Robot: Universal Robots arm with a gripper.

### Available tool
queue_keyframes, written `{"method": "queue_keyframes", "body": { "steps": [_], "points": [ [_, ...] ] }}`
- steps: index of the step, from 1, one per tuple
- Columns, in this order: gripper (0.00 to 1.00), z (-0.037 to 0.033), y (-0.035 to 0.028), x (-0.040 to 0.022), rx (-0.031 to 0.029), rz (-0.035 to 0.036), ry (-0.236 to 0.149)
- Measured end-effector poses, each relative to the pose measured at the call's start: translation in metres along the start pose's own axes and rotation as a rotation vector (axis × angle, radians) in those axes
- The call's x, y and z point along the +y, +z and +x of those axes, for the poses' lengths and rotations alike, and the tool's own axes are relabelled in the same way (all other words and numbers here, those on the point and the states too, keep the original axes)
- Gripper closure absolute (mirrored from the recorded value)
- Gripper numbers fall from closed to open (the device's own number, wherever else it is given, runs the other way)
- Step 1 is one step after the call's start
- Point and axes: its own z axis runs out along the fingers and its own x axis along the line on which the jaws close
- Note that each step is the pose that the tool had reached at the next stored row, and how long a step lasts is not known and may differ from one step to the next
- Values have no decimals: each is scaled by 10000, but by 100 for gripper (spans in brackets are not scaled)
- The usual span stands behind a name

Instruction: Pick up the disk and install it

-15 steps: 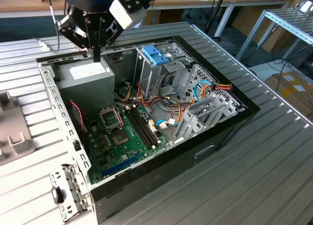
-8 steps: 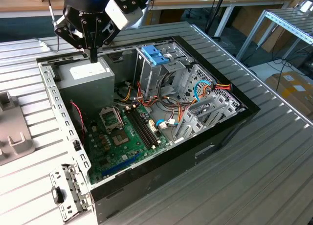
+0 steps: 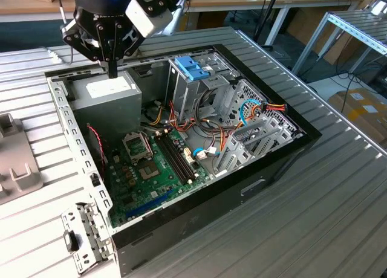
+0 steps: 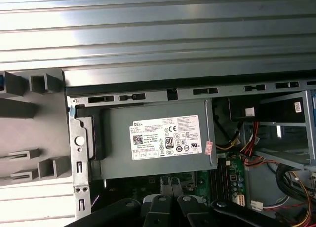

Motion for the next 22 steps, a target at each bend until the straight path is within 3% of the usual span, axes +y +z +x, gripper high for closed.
{"method": "queue_keyframes", "body": {
  "steps": [22],
  "points": [
    [89, 132, -4, -10, 0, -1, -1]
  ]
}}
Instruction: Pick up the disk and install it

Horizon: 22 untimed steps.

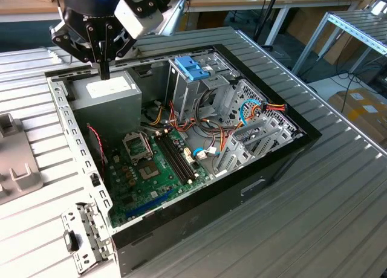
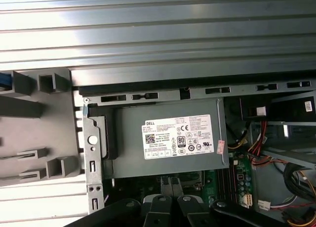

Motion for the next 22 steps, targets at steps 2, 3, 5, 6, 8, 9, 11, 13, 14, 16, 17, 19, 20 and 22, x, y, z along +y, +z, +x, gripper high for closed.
{"method": "queue_keyframes", "body": {
  "steps": [2, 3, 5, 6, 8, 9, 11, 13, 14, 16, 17, 19, 20, 22],
  "points": [
    [89, 11, 0, -1, 0, 0, 0],
    [89, 17, -1, -1, 0, 1, 0],
    [89, 29, -1, -2, 0, 0, 0],
    [89, 40, -1, -3, 0, 1, 0],
    [89, 55, -1, -4, 0, 0, 1],
    [89, 66, -2, -5, 0, 0, 1],
    [89, 80, -2, -6, 0, 0, 0],
    [89, 98, -3, -7, 0, 0, 0],
    [89, 104, -3, -8, 0, 1, 0],
    [89, 115, -3, -9, 0, 1, 0],
    [89, 124, -3, -9, 0, 0, 1],
    [89, 137, -4, -10, 0, 0, 0],
    [89, 147, -4, -11, 0, 0, 0],
    [89, 167, -5, -13, 0, 0, 0]
  ]
}}
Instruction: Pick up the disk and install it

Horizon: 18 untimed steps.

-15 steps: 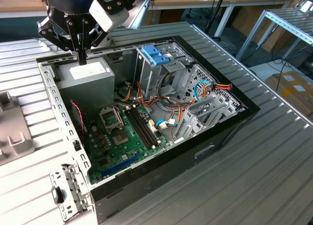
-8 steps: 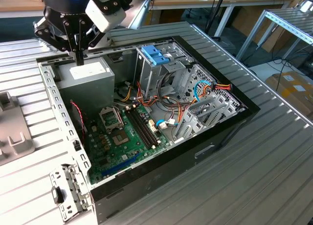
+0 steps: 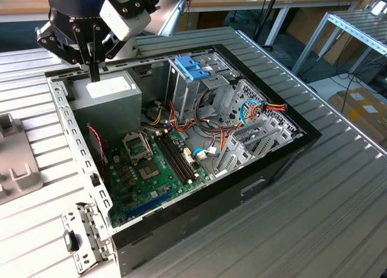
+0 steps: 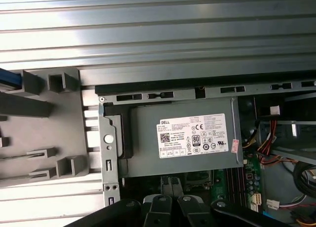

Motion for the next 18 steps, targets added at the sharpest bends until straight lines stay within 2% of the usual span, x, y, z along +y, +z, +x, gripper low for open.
{"method": "queue_keyframes", "body": {
  "steps": [10, 18],
  "points": [
    [89, 56, -2, -4, 0, 0, 0],
    [89, 126, -3, -10, 0, 0, 0]
  ]
}}
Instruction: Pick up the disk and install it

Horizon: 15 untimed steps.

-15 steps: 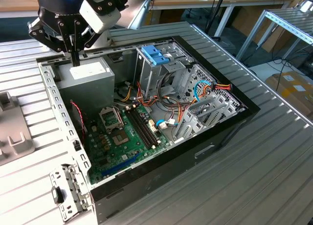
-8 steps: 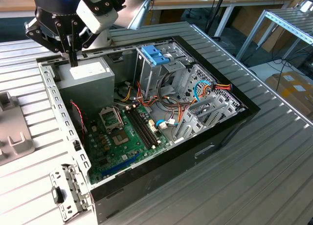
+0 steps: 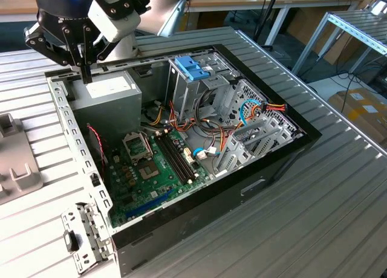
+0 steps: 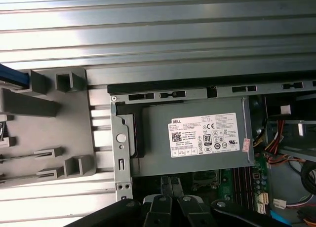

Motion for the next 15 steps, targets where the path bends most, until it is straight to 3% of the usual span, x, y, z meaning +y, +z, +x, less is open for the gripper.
{"method": "queue_keyframes", "body": {
  "steps": [15],
  "points": [
    [89, 135, -4, -10, 1, 1, 1]
  ]
}}
